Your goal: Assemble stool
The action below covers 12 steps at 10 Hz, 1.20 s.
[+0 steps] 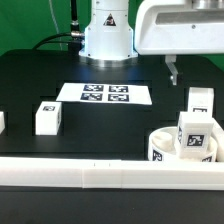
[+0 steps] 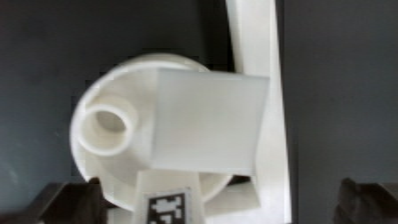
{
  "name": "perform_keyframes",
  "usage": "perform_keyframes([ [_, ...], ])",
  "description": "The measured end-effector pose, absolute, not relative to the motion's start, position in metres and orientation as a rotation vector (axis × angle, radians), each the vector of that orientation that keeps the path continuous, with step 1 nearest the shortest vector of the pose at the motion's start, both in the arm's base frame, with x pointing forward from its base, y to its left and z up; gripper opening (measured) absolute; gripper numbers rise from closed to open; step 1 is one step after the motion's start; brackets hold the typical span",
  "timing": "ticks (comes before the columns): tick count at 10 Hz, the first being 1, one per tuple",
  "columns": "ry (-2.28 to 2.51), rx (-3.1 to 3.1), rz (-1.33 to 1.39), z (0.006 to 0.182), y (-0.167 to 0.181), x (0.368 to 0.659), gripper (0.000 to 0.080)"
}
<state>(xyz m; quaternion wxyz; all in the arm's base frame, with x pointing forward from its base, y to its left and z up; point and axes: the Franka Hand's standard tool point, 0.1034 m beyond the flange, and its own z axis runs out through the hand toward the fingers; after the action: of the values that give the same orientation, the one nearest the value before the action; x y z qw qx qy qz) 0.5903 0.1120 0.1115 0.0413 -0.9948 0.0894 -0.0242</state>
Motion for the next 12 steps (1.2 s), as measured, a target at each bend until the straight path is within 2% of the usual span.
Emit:
perform_keyframes([
  [4, 0.252, -3.045, -0.143, 0.111, 0.115, 0.595, 0.0649],
  [7, 0.294, -3.050, -0.158, 0.089, 0.108, 0.583, 0.0649],
  [10, 0.295, -3.052, -0.162, 0.086, 0.107, 0.583, 0.0649],
  [12, 0.283, -3.050, -0.178, 0.090, 0.108, 0.590, 0.0396],
])
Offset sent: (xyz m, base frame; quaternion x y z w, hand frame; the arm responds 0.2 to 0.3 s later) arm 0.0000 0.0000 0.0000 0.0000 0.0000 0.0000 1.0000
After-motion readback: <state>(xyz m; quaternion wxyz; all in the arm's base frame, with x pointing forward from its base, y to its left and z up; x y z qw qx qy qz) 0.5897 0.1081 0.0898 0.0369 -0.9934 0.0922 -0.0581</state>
